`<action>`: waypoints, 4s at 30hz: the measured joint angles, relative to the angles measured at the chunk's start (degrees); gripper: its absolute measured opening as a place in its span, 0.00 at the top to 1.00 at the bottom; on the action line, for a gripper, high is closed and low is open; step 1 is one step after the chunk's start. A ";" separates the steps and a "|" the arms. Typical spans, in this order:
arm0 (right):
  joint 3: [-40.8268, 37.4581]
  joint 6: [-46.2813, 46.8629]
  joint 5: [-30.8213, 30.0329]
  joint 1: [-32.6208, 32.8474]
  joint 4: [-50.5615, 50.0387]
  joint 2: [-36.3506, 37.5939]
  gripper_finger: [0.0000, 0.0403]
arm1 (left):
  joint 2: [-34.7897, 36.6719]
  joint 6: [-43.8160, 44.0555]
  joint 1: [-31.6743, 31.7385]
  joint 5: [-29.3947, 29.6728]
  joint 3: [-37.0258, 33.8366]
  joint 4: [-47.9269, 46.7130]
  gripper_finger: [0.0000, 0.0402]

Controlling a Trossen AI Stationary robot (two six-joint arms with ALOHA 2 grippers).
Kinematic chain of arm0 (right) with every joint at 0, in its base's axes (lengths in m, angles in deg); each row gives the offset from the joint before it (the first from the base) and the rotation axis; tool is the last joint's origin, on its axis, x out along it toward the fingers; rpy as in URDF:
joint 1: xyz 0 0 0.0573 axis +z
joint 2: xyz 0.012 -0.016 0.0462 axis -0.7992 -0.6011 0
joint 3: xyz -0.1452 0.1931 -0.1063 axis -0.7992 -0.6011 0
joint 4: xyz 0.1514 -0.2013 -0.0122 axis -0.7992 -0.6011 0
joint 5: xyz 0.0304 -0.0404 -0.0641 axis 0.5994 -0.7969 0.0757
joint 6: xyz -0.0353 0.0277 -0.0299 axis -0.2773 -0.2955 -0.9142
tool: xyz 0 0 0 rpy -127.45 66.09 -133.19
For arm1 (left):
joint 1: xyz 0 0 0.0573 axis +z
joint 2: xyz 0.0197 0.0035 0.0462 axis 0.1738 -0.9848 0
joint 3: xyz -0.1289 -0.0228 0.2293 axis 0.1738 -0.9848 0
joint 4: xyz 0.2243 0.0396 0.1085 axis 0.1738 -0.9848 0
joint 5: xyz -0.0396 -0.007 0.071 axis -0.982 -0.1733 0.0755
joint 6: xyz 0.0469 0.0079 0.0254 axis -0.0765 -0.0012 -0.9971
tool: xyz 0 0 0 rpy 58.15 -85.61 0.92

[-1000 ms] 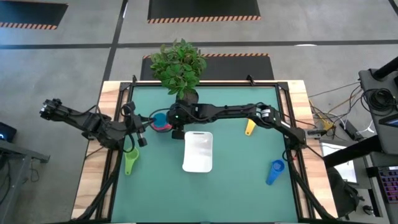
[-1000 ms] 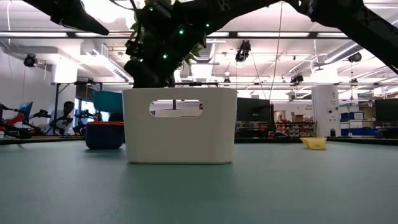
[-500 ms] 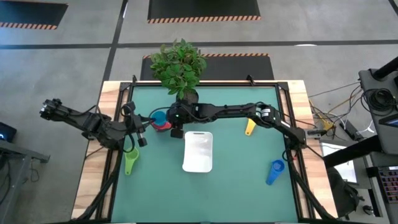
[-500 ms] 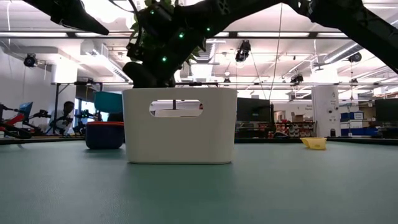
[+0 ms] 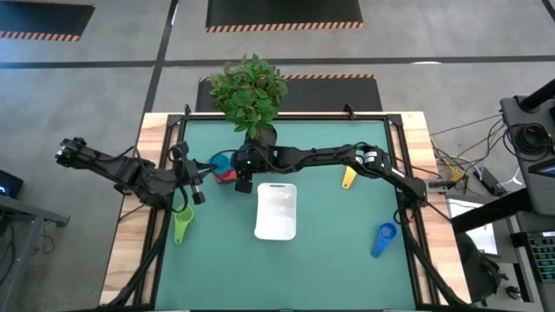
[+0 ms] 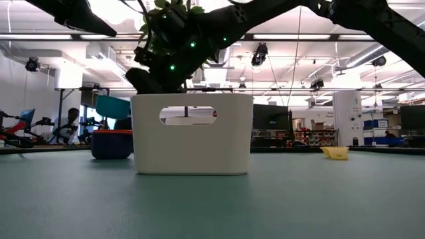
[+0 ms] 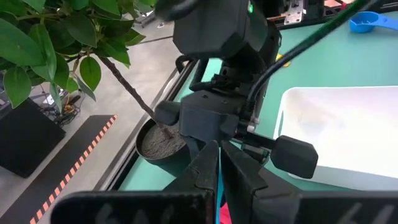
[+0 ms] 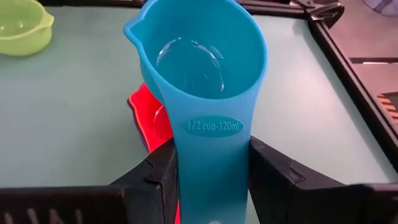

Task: Nest measuring cups in basket
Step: Stack the light blue measuring cup on top of the red measuring cup

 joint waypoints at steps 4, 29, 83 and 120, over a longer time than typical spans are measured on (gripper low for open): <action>-1.06 -0.10 0.00 0.00 0.34 -0.04 0.65 | 0.00 0.00 0.00 0.00 0.00 0.00 1.00; -4.03 -1.49 0.39 0.00 4.02 0.02 0.45 | 0.00 0.00 -0.01 -0.02 0.01 -0.07 1.00; 0.15 -7.68 0.87 -1.19 -4.20 -2.67 0.98 | -0.07 0.00 -0.01 -0.07 0.01 -0.09 1.00; -0.76 -7.51 0.91 -0.87 -5.82 -0.74 0.98 | -28.36 15.76 0.07 -10.48 -21.86 36.25 1.00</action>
